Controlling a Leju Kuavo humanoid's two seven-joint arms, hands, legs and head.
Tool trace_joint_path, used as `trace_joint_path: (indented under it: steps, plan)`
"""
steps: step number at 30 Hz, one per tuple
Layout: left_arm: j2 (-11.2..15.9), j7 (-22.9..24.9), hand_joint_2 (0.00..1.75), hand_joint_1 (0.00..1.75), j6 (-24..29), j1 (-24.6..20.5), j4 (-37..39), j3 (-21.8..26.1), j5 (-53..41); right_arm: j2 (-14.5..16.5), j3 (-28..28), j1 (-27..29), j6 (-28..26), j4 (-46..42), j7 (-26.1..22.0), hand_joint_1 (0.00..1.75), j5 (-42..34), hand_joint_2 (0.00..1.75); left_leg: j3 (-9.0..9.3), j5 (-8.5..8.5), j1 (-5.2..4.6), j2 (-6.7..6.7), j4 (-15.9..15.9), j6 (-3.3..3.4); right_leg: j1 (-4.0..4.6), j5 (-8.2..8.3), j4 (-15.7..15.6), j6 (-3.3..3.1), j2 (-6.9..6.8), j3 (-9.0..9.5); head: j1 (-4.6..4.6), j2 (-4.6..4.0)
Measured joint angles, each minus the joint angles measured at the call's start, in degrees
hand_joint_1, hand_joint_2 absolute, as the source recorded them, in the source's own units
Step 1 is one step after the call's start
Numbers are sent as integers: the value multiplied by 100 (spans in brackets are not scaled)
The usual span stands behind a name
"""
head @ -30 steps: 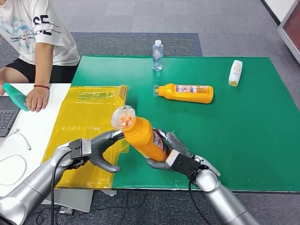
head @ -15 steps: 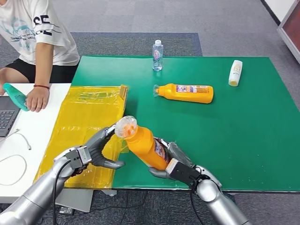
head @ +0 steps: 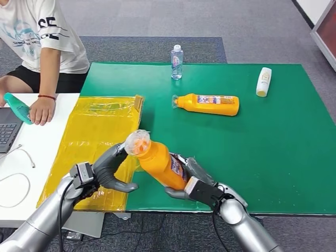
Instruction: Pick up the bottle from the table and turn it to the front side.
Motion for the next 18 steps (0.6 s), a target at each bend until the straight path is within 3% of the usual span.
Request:
trace_joint_path:
  steps: [5, 18]
  plan:
    - [-177, 0, 175, 0, -475, 16, -6, 181, 81, 78, 37, -3, -220, -169, -16, 175, 122, 175, 0, -1, 0, 0, 0, 0, 0, 0, 0, 0, 0, -1, 0, 0]
    - [-482, 0, 175, 0, -651, 25, 7, 580, 162, 151, 228, 122, -971, -631, -84, 175, 826, 175, 0, -1, 0, 0, 0, 0, 0, -1, 0, 0, 0, -1, 0, 0]
